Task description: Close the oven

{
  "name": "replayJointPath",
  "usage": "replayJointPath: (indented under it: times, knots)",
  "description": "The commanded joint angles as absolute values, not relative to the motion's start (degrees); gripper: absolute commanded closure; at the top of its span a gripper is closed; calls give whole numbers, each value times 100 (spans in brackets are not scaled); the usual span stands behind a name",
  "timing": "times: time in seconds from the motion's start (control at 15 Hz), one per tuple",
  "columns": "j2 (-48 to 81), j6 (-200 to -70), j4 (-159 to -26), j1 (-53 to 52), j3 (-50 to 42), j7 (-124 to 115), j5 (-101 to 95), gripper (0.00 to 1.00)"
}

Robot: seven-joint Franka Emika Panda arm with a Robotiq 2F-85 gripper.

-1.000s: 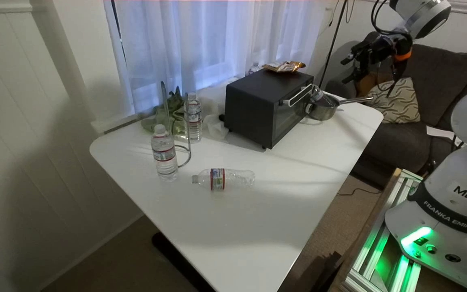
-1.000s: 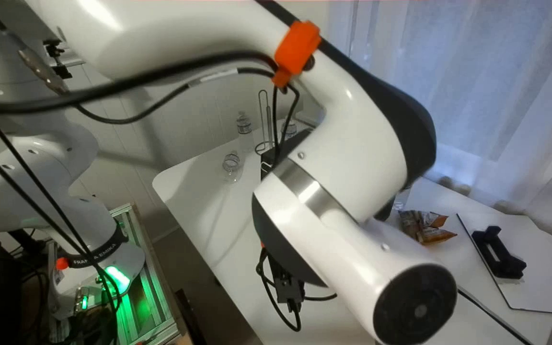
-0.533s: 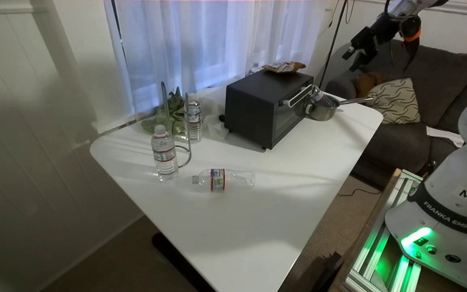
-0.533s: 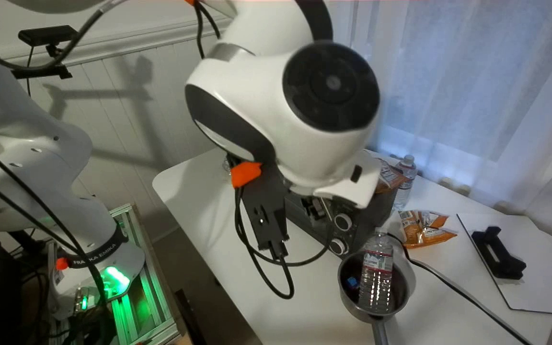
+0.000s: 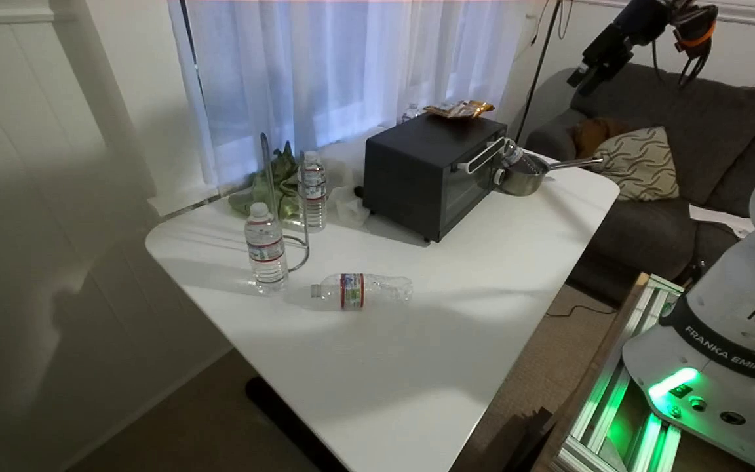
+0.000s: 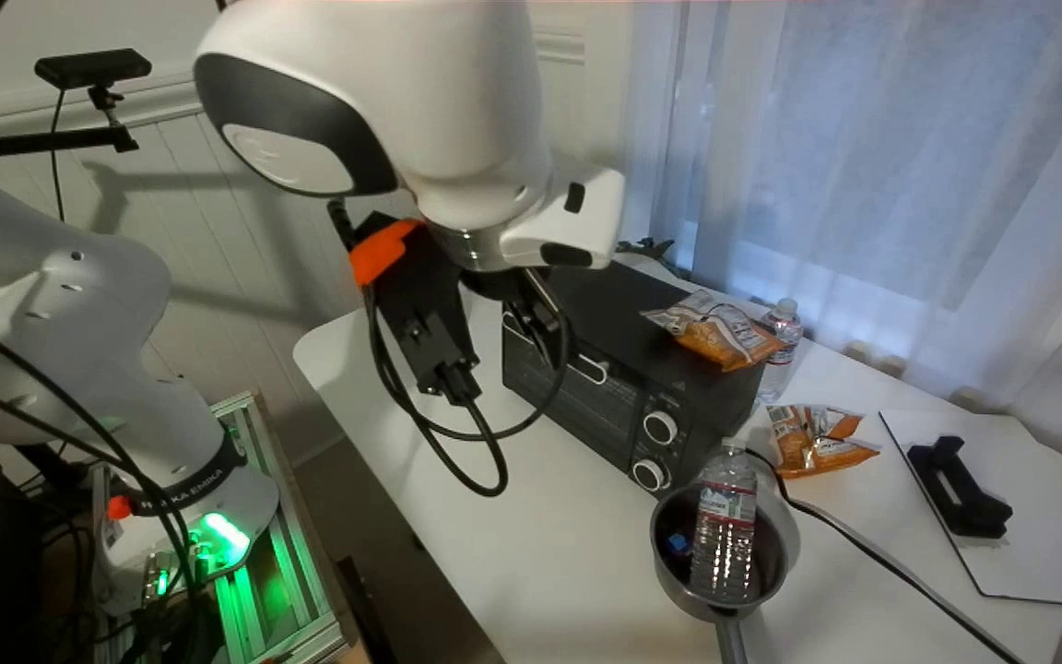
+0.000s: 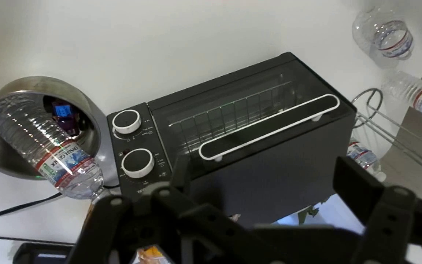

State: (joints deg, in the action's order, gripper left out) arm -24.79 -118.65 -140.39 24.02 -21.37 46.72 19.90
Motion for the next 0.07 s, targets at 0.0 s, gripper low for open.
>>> replayJointPath:
  times: [0.0]
  knots:
    - [-2631,-11899,-14112,2137,-2377,4567,1845,0]
